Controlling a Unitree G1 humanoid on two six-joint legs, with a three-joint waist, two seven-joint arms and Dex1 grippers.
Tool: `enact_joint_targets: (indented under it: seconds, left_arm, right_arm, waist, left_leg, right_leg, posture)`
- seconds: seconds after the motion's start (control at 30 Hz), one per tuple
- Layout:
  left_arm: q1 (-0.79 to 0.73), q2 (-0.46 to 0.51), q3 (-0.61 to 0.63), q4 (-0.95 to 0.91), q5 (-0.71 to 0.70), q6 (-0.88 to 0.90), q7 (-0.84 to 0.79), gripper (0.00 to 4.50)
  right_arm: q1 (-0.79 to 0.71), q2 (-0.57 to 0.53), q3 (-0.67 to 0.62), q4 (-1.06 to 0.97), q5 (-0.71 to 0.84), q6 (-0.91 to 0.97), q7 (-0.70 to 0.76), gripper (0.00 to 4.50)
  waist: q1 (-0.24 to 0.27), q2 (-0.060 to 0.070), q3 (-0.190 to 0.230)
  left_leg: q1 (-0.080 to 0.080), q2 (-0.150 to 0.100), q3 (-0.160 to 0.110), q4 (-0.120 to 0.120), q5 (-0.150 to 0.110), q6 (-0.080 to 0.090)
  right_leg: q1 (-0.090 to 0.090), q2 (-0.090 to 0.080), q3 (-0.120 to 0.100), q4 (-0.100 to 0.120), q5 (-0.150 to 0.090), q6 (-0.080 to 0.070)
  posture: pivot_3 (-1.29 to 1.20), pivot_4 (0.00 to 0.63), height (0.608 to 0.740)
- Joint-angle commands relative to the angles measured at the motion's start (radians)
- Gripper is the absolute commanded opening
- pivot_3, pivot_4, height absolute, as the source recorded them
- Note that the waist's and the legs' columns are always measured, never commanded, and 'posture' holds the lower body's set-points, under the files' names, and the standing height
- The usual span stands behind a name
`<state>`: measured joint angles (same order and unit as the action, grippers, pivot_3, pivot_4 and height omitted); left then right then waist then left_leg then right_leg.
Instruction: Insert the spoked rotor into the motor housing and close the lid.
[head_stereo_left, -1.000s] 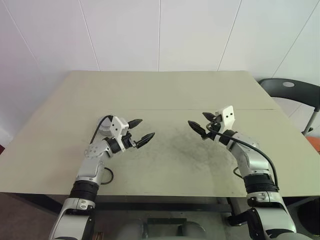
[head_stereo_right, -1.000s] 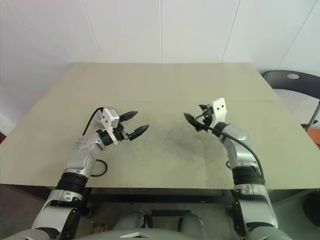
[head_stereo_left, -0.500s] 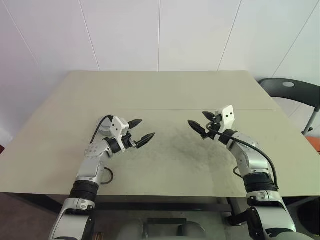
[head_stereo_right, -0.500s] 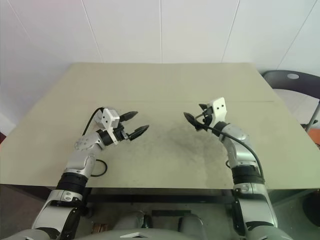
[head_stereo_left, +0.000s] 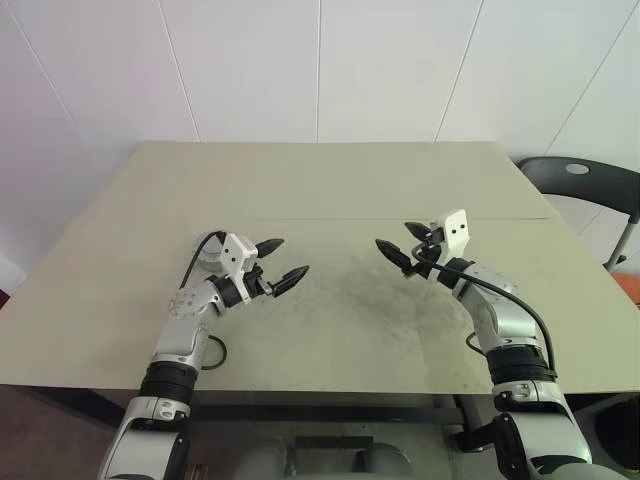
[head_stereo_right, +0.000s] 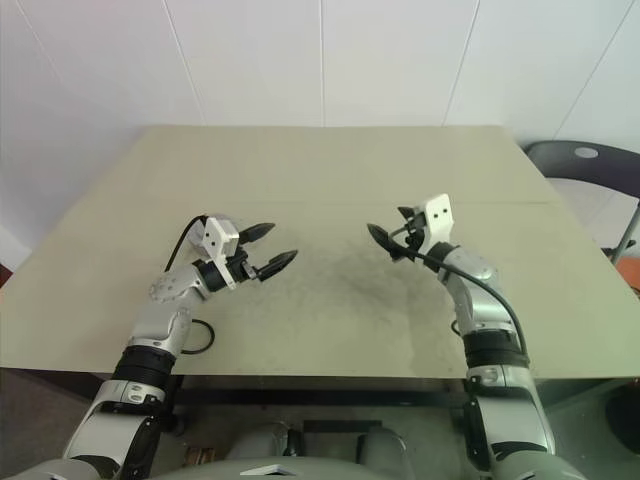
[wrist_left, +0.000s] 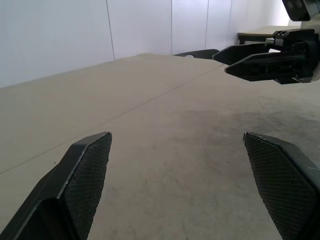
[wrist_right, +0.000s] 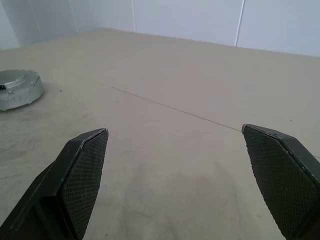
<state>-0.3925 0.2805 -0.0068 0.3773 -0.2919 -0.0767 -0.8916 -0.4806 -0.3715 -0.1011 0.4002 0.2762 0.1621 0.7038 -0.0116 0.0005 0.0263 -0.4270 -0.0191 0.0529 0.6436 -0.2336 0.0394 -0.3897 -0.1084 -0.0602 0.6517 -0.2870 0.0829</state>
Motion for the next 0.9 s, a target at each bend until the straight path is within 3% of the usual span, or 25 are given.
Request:
enact_joint_targets:
  seconds: [0.03,0.9]
  left_arm:
    - [-0.003,0.005,0.006,-0.034,0.000,-0.022,0.001,4.50]
    - [-0.001,0.003,0.010,-0.036,-0.006,-0.019,0.005,4.50]
  right_arm:
    - [-0.035,-0.002,-0.002,-0.005,0.001,-0.021,0.009,4.49]
    - [-0.028,-0.002,0.012,-0.026,0.009,-0.021,0.054,4.49]
  waist:
    - [0.000,0.000,0.000]
    - [0.000,0.000,0.000]
  left_leg:
    - [0.000,0.000,0.000,0.000,0.000,0.000]
    - [0.000,0.000,0.000,0.000,0.000,0.000]
  right_leg:
    - [0.000,0.000,0.000,0.000,0.000,0.000]
    - [0.000,0.000,0.000,0.000,0.000,0.000]
  posture:
    - [0.00,0.000,0.740]
    - [0.00,0.000,0.740]
